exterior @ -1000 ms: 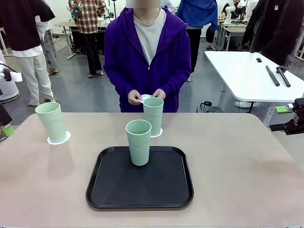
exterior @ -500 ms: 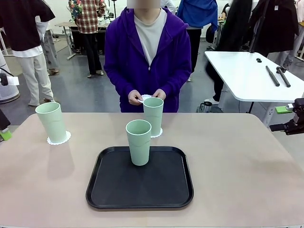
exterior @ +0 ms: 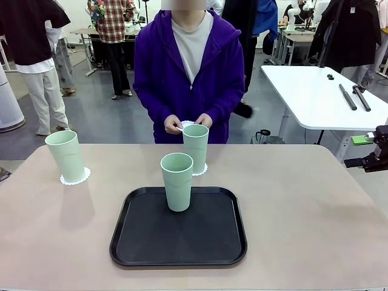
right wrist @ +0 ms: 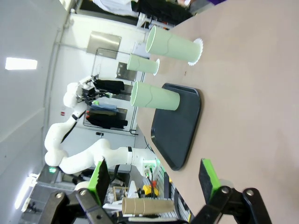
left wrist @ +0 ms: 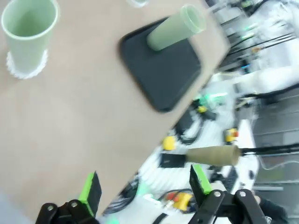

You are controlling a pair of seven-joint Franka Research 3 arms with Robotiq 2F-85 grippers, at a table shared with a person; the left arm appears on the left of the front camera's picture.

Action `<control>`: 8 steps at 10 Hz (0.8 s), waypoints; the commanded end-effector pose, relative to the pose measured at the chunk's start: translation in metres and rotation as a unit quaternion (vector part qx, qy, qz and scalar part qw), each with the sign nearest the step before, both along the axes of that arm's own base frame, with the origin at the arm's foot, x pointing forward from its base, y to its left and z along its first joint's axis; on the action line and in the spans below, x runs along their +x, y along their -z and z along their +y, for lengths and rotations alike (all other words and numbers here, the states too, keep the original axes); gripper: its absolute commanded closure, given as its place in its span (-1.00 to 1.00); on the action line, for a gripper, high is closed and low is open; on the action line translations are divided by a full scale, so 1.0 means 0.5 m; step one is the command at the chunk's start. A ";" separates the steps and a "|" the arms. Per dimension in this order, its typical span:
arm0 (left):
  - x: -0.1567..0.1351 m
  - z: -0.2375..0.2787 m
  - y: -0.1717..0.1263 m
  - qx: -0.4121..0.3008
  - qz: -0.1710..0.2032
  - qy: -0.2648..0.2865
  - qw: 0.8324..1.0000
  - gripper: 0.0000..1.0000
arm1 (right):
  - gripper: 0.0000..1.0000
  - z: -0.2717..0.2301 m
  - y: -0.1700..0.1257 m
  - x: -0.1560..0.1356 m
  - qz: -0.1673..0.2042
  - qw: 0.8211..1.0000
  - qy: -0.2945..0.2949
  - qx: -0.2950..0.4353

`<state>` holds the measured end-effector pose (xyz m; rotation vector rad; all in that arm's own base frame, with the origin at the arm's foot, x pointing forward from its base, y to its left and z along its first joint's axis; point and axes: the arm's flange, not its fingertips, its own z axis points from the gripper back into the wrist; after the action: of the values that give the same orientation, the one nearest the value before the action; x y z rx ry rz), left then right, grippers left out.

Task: Place coasters on the table and set cups on them.
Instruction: Take one Reusable plastic cup from the Flat Tray and place it on a coaster set by the human.

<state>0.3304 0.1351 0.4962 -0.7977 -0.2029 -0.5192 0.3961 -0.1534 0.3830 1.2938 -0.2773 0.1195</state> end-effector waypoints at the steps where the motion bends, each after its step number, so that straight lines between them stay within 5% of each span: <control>1: 0.041 0.081 0.024 -0.103 0.063 -0.008 0.993 -1.00 | -1.00 0.001 -0.002 -0.001 -0.001 1.000 -0.002 0.003; 5: 0.038 0.177 0.098 -0.180 0.104 -0.039 0.977 -1.00 | -1.00 0.001 -0.002 -0.001 -0.001 1.000 -0.002 0.003; 8: 0.018 0.231 0.165 -0.197 0.117 -0.136 0.964 -1.00 | -1.00 0.001 -0.002 -0.001 -0.001 1.000 -0.002 0.003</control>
<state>0.3378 0.2500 0.4148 -1.1789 -0.1532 -0.1880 0.3962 -0.1532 0.3830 1.2938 -0.2769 0.1200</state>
